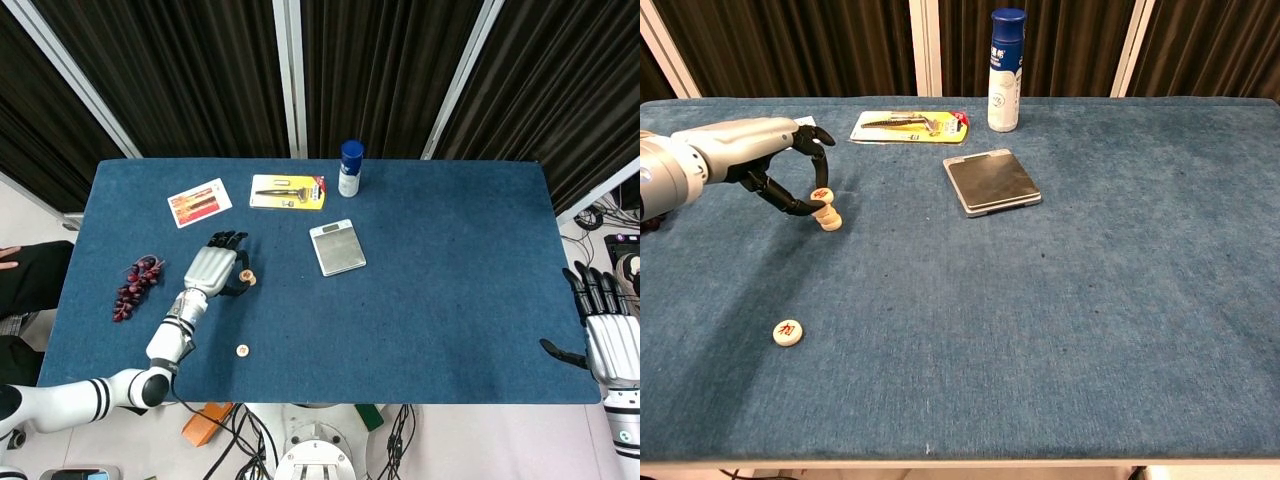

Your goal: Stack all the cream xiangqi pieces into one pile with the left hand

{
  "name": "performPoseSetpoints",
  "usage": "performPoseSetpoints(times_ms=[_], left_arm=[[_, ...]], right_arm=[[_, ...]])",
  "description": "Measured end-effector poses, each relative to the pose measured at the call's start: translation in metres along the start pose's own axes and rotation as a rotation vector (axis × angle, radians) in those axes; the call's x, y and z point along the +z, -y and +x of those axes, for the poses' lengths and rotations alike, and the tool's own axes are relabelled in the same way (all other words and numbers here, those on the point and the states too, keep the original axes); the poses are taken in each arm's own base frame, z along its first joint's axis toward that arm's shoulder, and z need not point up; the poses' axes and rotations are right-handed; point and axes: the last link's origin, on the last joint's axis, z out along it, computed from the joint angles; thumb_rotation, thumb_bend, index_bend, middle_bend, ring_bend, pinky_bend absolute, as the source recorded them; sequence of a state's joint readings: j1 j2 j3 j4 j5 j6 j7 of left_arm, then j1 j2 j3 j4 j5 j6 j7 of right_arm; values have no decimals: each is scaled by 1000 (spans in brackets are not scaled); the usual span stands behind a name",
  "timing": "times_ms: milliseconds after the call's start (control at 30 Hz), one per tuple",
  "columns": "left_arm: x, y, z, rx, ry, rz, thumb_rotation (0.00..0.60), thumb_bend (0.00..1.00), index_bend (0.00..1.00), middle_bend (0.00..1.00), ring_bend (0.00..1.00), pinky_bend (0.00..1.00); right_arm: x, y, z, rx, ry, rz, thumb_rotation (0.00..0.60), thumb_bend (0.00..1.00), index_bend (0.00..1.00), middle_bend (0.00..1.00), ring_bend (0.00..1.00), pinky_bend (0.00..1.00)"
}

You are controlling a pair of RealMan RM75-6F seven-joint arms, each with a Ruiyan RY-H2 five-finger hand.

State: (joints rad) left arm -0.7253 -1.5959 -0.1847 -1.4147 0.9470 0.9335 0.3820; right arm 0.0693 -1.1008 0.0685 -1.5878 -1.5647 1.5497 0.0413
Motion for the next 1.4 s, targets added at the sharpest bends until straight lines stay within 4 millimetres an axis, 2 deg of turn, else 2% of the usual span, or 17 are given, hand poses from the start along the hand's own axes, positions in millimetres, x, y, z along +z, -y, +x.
performPoseSetpoints(times_ms=[1400], left_arm=[[3,5,-3,17,8,27,560,306,424,58,0,0]], right_arm=[[-1,-1,0,0,-1,-5,600,98,0,0,0,59]])
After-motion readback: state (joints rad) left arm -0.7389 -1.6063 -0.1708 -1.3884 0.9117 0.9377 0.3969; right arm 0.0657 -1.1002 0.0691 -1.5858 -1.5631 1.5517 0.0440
